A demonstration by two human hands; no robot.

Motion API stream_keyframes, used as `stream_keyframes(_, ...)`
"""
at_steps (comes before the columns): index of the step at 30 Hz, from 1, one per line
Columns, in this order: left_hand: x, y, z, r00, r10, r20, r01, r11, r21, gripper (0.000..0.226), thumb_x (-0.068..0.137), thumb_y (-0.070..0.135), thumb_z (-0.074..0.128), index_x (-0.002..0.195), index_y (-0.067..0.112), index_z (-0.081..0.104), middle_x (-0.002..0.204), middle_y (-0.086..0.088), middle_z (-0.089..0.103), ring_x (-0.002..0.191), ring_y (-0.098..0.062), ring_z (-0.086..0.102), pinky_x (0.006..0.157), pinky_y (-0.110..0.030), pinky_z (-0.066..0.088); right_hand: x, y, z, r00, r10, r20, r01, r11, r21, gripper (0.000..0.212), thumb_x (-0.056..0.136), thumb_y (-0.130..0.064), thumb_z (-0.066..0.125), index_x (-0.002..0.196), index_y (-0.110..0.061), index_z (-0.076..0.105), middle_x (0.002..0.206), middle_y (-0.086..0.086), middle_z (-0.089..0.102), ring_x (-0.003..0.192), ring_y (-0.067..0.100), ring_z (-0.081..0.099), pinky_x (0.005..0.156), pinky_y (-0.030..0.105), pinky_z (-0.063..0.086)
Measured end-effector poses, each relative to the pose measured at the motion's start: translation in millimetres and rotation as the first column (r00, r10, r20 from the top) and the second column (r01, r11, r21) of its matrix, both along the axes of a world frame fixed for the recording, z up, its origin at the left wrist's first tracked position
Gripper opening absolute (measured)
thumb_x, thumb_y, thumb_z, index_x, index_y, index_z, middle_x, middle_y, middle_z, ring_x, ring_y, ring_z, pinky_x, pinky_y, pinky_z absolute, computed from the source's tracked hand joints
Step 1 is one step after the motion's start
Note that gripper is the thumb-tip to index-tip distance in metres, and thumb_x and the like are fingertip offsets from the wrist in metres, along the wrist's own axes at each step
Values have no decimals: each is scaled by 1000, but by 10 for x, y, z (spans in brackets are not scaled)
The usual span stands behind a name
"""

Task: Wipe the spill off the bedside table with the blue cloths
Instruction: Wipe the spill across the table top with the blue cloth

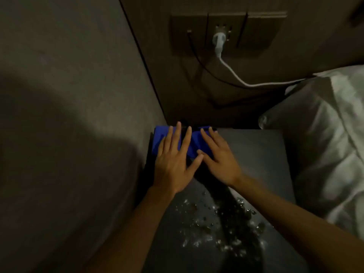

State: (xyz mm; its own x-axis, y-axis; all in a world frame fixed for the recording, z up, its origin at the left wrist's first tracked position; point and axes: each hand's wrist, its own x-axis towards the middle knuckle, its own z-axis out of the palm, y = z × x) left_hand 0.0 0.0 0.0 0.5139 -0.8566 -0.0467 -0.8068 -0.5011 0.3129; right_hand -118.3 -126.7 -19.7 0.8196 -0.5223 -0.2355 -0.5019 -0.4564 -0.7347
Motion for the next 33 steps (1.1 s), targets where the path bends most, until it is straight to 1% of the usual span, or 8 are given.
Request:
stream_keyframes(4, 145, 34, -357, 997, 5, 82, -8, 1000, 30, 75, 94, 70, 11, 155, 25, 9, 163, -6, 5, 150, -24, 1, 120, -47, 14, 209, -38, -258, 986, 75, -152, -104, 975, -194, 75, 94, -63, 22, 161, -31, 5, 170, 2, -6, 153, 14, -15, 119, 30, -3)
stream_keyframes(8, 277, 63, -677, 992, 1, 127, 2, 1000, -23, 68, 100, 61, 23, 152, 17, 28, 160, -12, 20, 149, -28, 11, 118, -51, 18, 390, 46, -500, 968, 88, -235, -161, 935, -315, 83, 92, -65, 2, 162, -22, 1, 170, 6, -11, 154, 18, -18, 123, 35, -10)
stream_keyframes(11, 334, 129, -850, 993, 33, 114, -31, 999, -17, 70, 100, 60, 21, 149, 11, 34, 157, -16, 25, 148, -31, 16, 118, -51, 18, 503, 64, -601, 944, 19, -329, -137, 931, -339, 70, 105, -56, 10, 161, -18, -4, 169, 9, -15, 154, 22, -19, 124, 39, -11)
stream_keyframes(14, 263, 138, -919, 992, 114, 53, -116, 993, 37, 77, 98, 64, 9, 151, 10, 27, 159, -16, 20, 149, -30, 13, 119, -51, 17, 577, 113, -650, 927, -22, -375, -137, 910, -392, 66, 108, -48, 11, 160, -13, -11, 167, 11, -21, 153, 25, -23, 124, 41, -14)
stream_keyframes(17, 205, 61, -919, 981, 191, 17, -191, 976, 104, 80, 92, 68, -2, 153, 17, 8, 162, -11, 4, 150, -27, 0, 121, -48, 5, 607, 162, -686, 920, -38, -390, -143, 894, -425, 65, 107, -47, 5, 158, -12, -17, 166, 11, -26, 152, 26, -27, 124, 43, -15)
stream_keyframes(21, 186, 20, -910, 977, 210, 41, -213, 954, 213, 84, 85, 70, -14, 152, 19, -9, 161, -8, -13, 148, -24, -14, 121, -46, -3, 533, 93, -763, 930, -2, -367, -198, 839, -507, 68, 100, -48, -4, 160, -17, -15, 168, 8, -21, 153, 25, -25, 125, 47, -13)
stream_keyframes(28, 163, 12, -944, 970, 229, 78, -241, 949, 203, 81, 90, 67, -7, 154, 17, 2, 163, -10, -2, 150, -26, -4, 120, -50, 6, 439, -48, -830, 939, 16, -344, -208, 823, -529, 64, 102, -48, -2, 162, -28, -6, 170, 3, -12, 155, 23, -18, 125, 54, -5)
stream_keyframes(33, 144, -17, -949, 967, 237, 90, -252, 939, 233, 82, 89, 66, -9, 154, 18, -2, 162, -8, -8, 149, -25, -8, 120, -49, 2, 277, -184, -818, 933, -13, -360, -193, 827, -528, 62, 103, -47, 0, 161, -26, -9, 170, 3, -15, 155, 23, -19, 125, 54, -4)
